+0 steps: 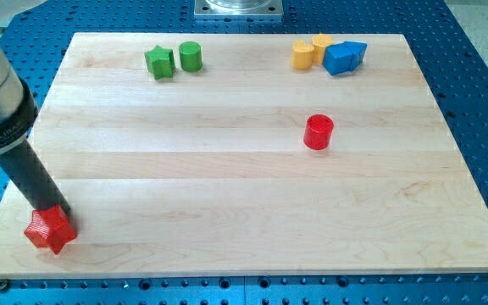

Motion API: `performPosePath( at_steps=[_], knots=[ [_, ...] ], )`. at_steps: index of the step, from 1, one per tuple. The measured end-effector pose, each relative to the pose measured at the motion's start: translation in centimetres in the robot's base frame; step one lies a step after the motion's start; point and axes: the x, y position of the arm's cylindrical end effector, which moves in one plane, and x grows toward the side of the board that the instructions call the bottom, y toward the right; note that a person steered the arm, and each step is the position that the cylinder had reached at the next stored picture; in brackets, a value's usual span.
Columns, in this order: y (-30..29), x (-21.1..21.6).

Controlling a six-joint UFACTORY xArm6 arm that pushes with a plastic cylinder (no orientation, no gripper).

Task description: Move the red circle to the top right of the red star

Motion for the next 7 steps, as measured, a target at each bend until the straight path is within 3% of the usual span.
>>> performPosePath(
  at_steps=[1, 3, 4, 5, 6, 7],
  knots=[
    [4.9, 0.5],
    [26.3, -4.6],
    [41.4, -7.1],
    [43.9, -13.0],
    [37.3, -13.2],
    [27.4, -10.3]
  ],
)
